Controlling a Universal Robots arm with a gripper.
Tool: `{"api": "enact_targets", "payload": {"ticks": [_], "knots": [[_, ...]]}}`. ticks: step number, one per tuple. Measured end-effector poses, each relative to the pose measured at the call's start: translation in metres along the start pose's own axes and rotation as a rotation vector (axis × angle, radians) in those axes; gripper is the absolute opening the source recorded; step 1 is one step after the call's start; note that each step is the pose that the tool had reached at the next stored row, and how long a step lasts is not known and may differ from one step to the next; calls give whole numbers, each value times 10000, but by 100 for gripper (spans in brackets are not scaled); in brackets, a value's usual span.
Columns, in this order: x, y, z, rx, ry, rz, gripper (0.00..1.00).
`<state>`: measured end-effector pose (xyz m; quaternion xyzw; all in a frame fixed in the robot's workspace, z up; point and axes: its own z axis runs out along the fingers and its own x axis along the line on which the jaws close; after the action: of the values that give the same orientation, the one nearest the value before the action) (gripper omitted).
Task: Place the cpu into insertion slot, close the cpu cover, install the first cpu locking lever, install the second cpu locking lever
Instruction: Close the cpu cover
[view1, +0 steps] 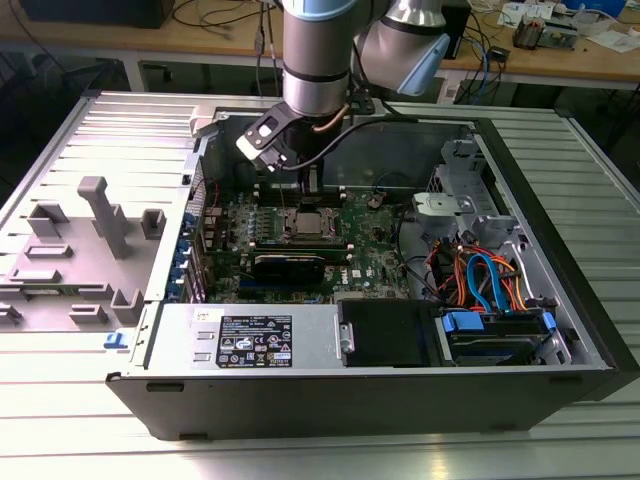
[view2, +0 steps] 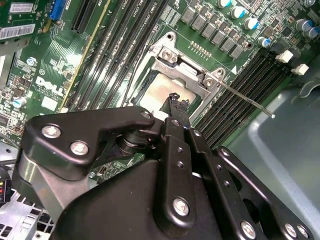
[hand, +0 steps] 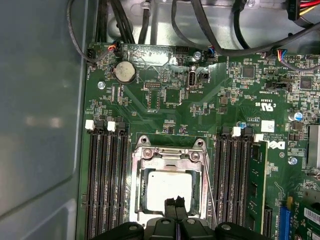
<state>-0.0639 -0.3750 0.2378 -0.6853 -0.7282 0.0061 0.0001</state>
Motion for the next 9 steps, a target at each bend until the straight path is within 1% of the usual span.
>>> {"api": "enact_targets", "payload": {"ticks": [3,7,9], "knots": [[3,-39,70,-2,1,-19,11],[6,-84,136,-1,7,-44,11],[6,-87,138,0,7,-47,11]]}}
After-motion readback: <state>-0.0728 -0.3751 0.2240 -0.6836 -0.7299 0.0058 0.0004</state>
